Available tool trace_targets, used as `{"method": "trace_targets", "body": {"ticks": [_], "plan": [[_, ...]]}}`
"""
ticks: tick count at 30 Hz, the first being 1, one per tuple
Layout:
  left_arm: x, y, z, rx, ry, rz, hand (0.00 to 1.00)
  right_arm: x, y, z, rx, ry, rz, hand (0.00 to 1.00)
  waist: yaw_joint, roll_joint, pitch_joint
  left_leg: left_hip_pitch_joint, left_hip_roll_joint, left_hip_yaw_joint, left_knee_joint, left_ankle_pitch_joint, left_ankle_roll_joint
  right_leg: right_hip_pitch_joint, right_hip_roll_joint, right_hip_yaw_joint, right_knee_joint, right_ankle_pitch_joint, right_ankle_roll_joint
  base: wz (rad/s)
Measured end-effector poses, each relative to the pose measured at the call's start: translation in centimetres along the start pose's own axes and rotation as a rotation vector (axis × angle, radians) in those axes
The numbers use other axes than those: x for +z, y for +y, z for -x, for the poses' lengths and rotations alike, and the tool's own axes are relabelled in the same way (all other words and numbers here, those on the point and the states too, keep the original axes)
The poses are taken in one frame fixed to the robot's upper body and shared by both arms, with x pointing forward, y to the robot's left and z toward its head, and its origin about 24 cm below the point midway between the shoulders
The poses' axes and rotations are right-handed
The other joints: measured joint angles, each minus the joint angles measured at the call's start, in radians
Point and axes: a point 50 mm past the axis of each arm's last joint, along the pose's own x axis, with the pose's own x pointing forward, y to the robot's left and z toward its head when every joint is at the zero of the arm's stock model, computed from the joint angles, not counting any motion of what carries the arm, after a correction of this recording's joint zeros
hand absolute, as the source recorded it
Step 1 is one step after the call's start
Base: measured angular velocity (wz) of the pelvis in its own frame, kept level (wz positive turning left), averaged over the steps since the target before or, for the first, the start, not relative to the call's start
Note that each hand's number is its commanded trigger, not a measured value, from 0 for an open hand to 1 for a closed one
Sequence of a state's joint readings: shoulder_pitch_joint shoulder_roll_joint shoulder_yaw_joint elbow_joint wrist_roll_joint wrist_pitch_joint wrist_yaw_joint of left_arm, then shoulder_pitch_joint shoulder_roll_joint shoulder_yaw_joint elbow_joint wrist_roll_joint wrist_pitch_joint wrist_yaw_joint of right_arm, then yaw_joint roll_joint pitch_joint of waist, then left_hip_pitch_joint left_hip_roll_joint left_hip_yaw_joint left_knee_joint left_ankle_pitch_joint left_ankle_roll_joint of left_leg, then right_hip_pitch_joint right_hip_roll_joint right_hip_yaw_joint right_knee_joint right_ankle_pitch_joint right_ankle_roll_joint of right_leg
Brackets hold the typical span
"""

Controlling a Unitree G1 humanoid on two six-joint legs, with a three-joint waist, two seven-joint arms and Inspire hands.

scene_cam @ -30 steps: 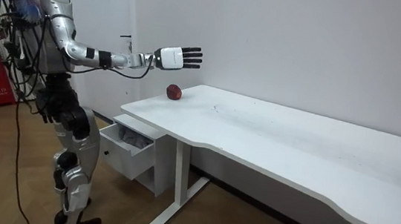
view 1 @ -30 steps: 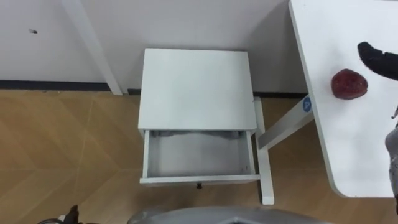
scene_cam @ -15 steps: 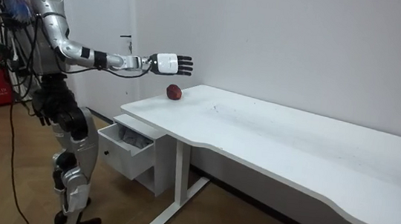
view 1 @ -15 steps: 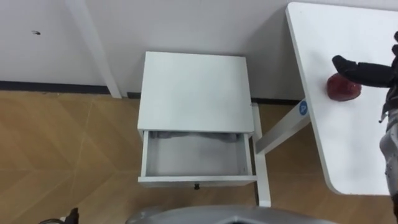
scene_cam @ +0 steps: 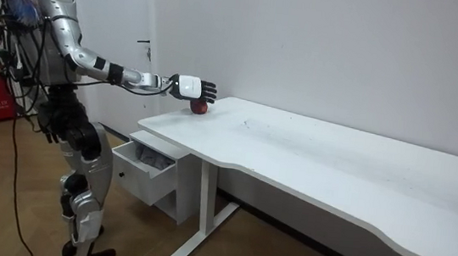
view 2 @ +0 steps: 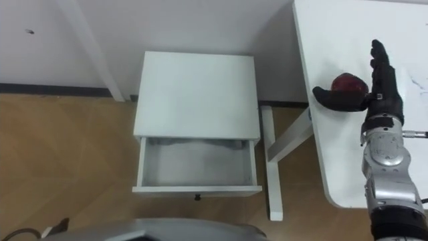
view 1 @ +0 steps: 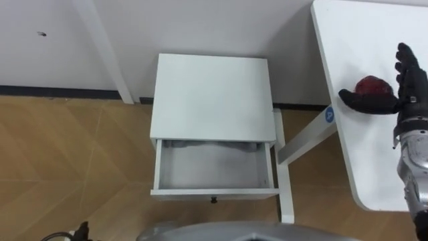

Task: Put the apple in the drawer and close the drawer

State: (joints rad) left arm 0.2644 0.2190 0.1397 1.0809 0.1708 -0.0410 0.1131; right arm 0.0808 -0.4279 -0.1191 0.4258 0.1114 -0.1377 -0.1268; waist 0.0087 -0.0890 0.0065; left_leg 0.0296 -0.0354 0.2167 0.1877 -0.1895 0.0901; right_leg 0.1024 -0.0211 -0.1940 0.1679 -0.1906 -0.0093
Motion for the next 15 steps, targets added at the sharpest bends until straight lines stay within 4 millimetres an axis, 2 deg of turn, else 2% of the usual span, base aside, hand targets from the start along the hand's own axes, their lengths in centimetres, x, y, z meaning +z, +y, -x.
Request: {"method": "trace_targets", "body": {"ticks": [5, 10, 15], "plan": [[0.0, 0.0, 0.0, -0.003, 0.004, -0.019, 0.0, -0.3, 0.5, 0.1, 0.038, 0.012, 0.031, 0.0, 0.0, 0.003, -0.0008, -0.002, 0.0, 0.0, 0.003, 0.0, 0.0, 0.0, 0.0, 0.0, 0.0, 0.0, 0.0, 0.0], [-0.3, -0.1, 0.0, -0.015, 0.012, -0.027, 0.0, -1.1, 0.4, 0.2, 0.042, 0.046, 0.05, 0.0, -0.001, 0.014, -0.0081, -0.001, 0.0, 0.0, 0.003, 0.0, 0.0, 0.004, -0.001, 0.001, 0.001, 0.0, 0.0, 0.0], [-0.6, 0.0, 0.1, -0.013, 0.018, -0.029, 0.0, -1.9, 0.4, 0.3, 0.057, 0.077, 0.053, 0.0, -0.001, 0.014, -0.0069, 0.001, 0.0, 0.0, 0.001, 0.0, 0.0, 0.011, -0.001, 0.0, 0.001, 0.0, 0.0, 0.0]]}}
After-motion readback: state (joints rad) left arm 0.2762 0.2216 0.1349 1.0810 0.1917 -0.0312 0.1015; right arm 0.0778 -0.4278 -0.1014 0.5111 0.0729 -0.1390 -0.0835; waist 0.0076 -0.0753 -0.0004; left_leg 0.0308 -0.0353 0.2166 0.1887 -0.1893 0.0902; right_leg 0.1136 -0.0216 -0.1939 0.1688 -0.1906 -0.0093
